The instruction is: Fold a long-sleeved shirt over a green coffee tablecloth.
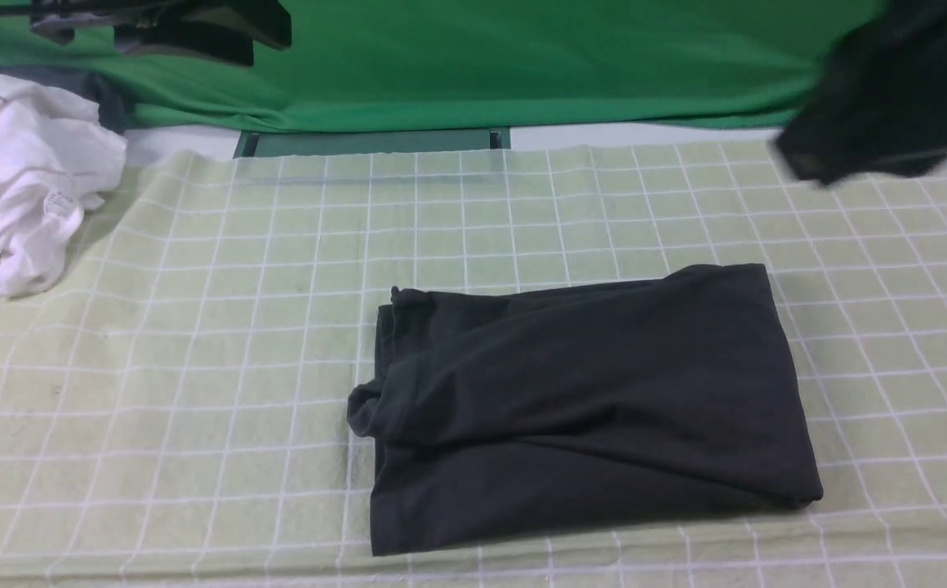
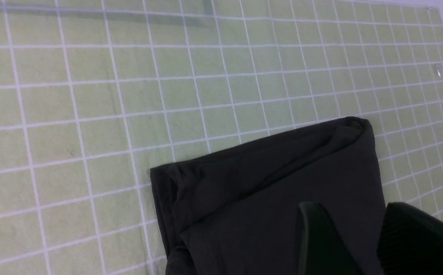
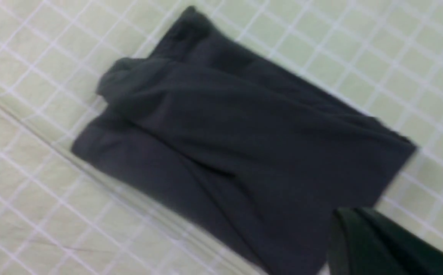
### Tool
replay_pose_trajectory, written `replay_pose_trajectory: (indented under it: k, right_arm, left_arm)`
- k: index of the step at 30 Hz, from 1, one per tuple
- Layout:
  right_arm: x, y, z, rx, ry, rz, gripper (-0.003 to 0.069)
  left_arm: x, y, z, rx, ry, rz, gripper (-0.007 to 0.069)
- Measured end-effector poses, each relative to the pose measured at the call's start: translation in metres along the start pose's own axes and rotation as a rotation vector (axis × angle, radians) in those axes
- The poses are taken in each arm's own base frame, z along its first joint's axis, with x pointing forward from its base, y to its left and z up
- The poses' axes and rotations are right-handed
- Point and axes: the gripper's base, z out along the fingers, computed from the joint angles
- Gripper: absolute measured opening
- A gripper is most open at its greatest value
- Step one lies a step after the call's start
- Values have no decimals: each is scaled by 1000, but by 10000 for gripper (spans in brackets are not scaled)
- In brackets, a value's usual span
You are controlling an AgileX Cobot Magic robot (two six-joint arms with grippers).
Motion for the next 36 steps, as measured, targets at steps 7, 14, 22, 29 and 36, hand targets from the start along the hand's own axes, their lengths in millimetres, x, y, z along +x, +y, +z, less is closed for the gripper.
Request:
replay_pose_trajectory:
  k: [7, 14, 22, 29, 36]
  right_arm:
    - [78, -6, -57, 87, -148, -42, 14]
    - [165, -4, -39, 79, -329, 8, 14]
    - [210, -2, 0, 66, -633, -23, 22]
    - [211, -1, 5, 63, -716, -36, 31]
    - [211, -1, 6, 64, -723, -37, 47]
  left_arm:
    - [1, 0, 0, 1, 12, 0, 242]
    - [2, 1, 0, -15, 22, 6, 242]
    - [3, 2, 0, -25, 37, 31, 242]
    - [4, 3, 0, -27, 44, 91, 242]
    - [4, 3, 0, -25, 48, 216, 242]
